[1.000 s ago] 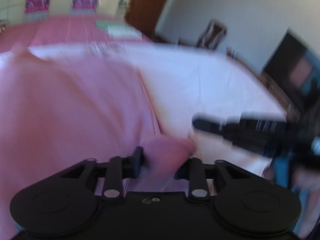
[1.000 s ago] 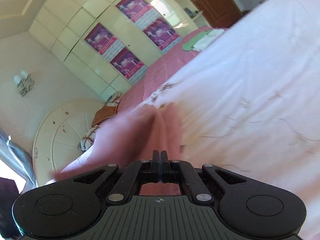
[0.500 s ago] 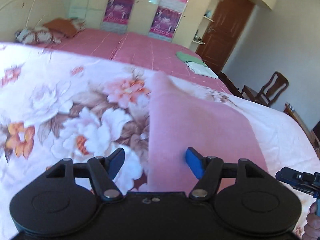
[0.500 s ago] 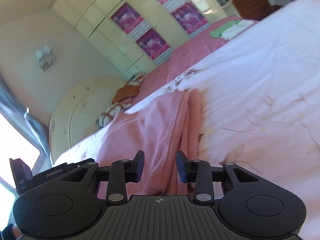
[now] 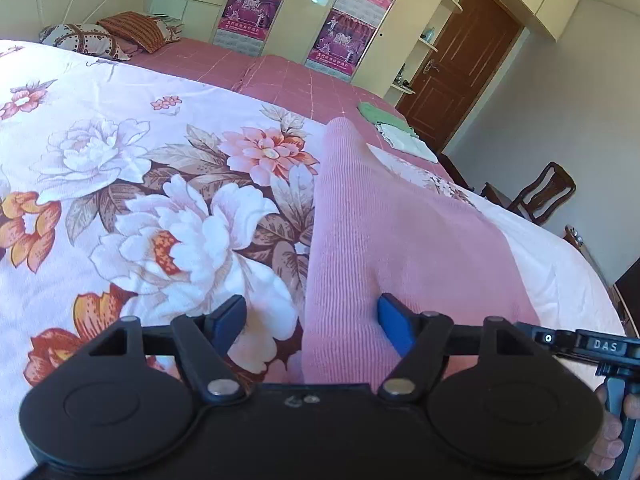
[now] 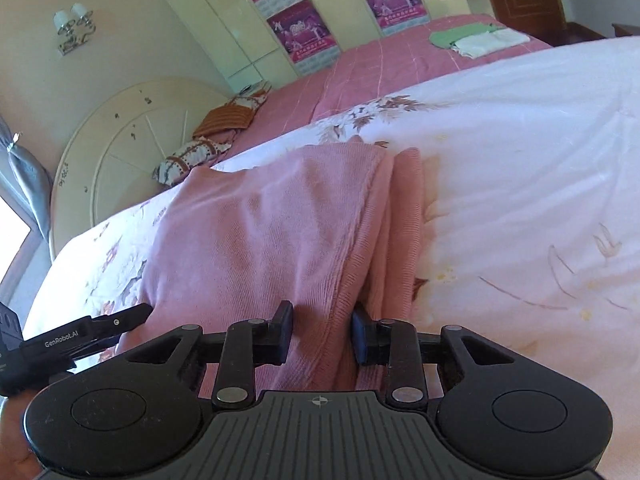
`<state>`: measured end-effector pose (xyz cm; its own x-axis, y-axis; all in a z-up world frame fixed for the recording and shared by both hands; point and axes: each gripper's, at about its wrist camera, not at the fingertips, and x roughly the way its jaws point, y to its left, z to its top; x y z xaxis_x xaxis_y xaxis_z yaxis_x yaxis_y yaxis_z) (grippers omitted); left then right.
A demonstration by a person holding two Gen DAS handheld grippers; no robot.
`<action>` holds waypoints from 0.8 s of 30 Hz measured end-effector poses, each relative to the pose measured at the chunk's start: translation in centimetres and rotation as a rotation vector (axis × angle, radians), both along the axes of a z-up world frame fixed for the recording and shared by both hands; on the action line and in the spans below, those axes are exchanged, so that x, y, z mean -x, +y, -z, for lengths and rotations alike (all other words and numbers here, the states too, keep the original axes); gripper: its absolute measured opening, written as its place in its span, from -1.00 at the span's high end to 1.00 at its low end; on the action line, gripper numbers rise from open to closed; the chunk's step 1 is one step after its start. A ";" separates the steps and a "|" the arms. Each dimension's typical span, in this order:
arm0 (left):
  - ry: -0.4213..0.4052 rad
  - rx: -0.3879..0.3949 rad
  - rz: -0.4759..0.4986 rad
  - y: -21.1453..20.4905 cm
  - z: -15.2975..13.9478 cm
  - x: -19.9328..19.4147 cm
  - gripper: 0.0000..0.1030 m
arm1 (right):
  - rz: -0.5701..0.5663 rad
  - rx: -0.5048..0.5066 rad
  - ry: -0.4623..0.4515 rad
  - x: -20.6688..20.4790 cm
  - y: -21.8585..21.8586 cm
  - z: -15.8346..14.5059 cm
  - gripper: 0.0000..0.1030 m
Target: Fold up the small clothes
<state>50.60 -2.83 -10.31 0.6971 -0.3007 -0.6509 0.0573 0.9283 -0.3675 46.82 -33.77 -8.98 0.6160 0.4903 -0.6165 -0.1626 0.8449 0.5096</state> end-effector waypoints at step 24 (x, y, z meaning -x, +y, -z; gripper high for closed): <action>-0.063 -0.060 0.085 0.0 -3.6 -3.9 -0.35 | 0.056 -0.015 -0.115 -1.0 -2.3 -1.5 0.81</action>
